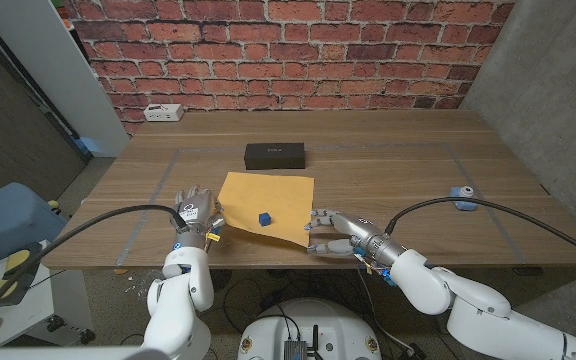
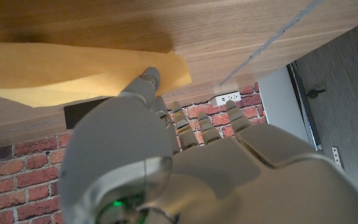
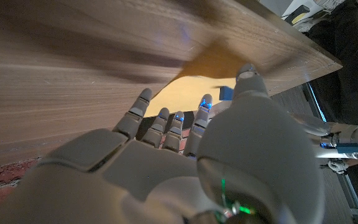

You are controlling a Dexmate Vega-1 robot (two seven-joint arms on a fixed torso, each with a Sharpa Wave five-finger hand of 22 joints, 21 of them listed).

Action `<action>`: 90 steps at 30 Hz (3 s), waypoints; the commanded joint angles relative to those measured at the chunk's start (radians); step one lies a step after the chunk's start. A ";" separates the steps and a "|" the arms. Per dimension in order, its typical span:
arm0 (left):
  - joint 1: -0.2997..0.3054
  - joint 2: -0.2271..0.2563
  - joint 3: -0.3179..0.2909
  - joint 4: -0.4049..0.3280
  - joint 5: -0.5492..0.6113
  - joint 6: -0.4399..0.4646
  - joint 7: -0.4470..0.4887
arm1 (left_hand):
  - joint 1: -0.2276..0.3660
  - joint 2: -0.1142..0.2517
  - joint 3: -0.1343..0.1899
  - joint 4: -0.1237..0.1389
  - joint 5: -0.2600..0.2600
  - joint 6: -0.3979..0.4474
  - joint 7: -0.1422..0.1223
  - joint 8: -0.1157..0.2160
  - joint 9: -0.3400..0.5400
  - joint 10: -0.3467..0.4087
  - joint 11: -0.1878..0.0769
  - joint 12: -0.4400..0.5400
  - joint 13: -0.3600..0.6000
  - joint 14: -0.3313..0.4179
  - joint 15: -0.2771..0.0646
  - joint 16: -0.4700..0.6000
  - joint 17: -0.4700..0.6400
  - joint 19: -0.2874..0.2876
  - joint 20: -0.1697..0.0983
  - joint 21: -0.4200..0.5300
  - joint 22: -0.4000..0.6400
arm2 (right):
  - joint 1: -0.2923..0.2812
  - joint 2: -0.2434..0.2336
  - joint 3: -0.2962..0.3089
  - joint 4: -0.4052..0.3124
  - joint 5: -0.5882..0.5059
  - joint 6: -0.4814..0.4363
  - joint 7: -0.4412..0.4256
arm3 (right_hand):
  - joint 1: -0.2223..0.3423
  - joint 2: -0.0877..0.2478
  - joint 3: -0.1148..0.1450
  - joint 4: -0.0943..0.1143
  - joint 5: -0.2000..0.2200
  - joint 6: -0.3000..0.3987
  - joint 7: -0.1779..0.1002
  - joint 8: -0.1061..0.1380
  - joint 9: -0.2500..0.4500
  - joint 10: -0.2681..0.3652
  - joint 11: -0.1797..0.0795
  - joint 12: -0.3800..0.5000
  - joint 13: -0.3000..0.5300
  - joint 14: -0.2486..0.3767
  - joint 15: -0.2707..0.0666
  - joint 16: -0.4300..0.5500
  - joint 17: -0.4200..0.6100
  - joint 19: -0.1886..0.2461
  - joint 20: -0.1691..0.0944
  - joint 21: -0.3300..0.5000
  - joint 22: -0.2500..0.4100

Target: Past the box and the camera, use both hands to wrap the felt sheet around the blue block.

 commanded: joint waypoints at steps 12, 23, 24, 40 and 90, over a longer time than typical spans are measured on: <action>-0.053 0.168 0.036 -0.075 -0.390 0.139 0.176 | 0.011 0.006 0.018 0.003 0.022 0.084 0.112 0.031 0.054 0.013 0.018 -0.009 0.004 0.009 0.016 -0.004 0.001 0.006 0.015 -0.003 0.005 | 0.062 0.080 -0.040 0.114 -0.072 0.134 -0.047 | 0.053 0.016 0.012 -0.026 0.013 0.089 -0.005 0.032 0.002 0.057 -0.035 0.026 0.001 0.036 -0.033 0.015 -0.002 0.028 -0.022 0.002 -0.001; -0.114 0.241 0.096 -0.081 -0.486 0.228 0.240 | 0.012 0.007 0.022 0.004 0.029 0.075 0.116 0.042 0.082 0.014 0.022 -0.014 0.005 0.008 0.022 -0.005 0.001 0.010 0.018 -0.002 0.006 | 0.072 0.050 -0.025 0.085 -0.056 0.087 0.045 | -0.062 -0.076 -0.083 0.018 0.013 -0.184 0.005 -0.009 0.002 -0.054 -0.012 0.000 0.002 -0.050 -0.014 -0.010 0.001 -0.064 -0.020 -0.029 0.001; -0.118 0.248 0.101 -0.083 -0.494 0.237 0.245 | 0.012 0.007 0.023 0.004 0.030 0.074 0.116 0.045 0.088 0.014 0.023 -0.015 0.005 0.009 0.023 -0.005 0.001 0.010 0.018 -0.002 0.006 | 0.073 0.047 -0.025 0.083 -0.059 0.082 0.051 | -0.064 -0.077 -0.085 0.019 0.013 -0.187 0.006 -0.008 0.002 -0.057 -0.011 0.000 0.002 -0.053 -0.013 -0.011 0.001 -0.065 -0.020 -0.029 0.001; -0.187 0.332 0.167 -0.109 -0.638 0.328 0.342 | 0.011 0.006 0.028 0.005 0.036 0.067 0.116 0.062 0.127 0.011 0.028 -0.023 0.006 0.006 0.027 -0.007 0.001 0.014 0.019 -0.002 0.007 | 0.002 0.118 0.009 0.212 -0.137 0.312 -0.326 | 0.079 0.083 -0.021 -0.021 0.030 0.307 0.053 0.134 0.001 0.216 -0.059 0.083 -0.003 0.169 -0.118 0.099 0.011 0.124 -0.059 0.041 0.000; -0.650 0.601 0.469 -0.105 -0.612 0.537 -0.004 | -0.040 0.032 0.030 0.066 -0.018 -0.039 0.045 0.061 0.207 -0.073 0.033 -0.039 0.017 -0.044 0.051 -0.006 0.004 -0.001 0.011 -0.004 0.010 | 0.145 0.275 -0.002 0.388 -0.077 0.390 -0.297 | 0.188 0.158 0.093 -0.032 -0.065 0.572 0.201 0.154 0.003 0.346 -0.057 0.079 -0.006 0.215 -0.152 0.111 0.007 0.146 -0.074 0.048 0.002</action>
